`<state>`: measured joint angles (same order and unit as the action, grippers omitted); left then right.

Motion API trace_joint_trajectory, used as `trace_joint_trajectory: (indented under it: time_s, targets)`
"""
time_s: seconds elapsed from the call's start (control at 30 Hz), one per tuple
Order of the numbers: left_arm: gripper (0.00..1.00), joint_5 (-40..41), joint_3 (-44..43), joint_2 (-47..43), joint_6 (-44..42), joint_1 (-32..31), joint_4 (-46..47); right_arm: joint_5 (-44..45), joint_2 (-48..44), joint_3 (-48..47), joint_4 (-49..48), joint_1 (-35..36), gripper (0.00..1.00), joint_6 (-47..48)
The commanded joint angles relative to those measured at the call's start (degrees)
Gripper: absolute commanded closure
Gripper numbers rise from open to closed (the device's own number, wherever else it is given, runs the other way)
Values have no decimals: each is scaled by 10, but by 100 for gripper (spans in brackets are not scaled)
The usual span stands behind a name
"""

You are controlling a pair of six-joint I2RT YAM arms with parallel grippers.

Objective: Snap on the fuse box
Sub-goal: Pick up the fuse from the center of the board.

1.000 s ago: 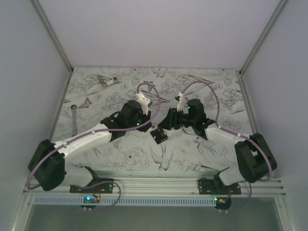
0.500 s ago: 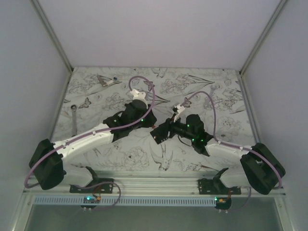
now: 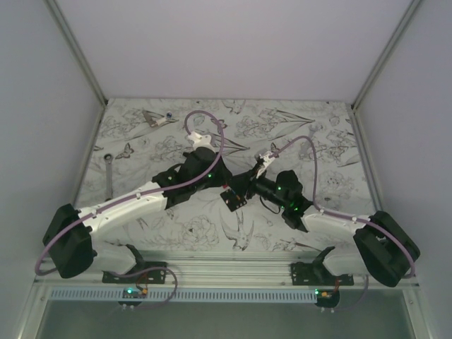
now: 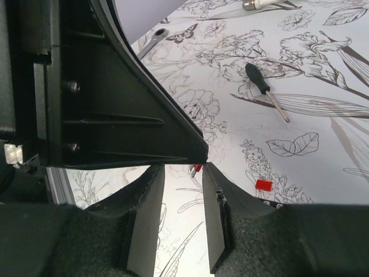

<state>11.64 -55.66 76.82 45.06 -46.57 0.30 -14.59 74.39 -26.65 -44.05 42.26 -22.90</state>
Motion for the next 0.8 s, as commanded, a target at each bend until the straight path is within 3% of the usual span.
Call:
trace_joint_trajectory:
  time_s: [0.0,0.33,0.5,0.77]
  targets:
    - [85,-7,-10,-9,21,-5,6,25,2,2,-43,6,64,10]
    - [85,-26,-12,-12,33,-5,8,13,30,-4,-72,6,84,1]
    - [85,-38,-12,-14,37,-5,10,18,43,-8,-85,6,99,0]
    - [72,-47,-7,-28,16,-2,9,8,37,-11,-60,2,100,25]
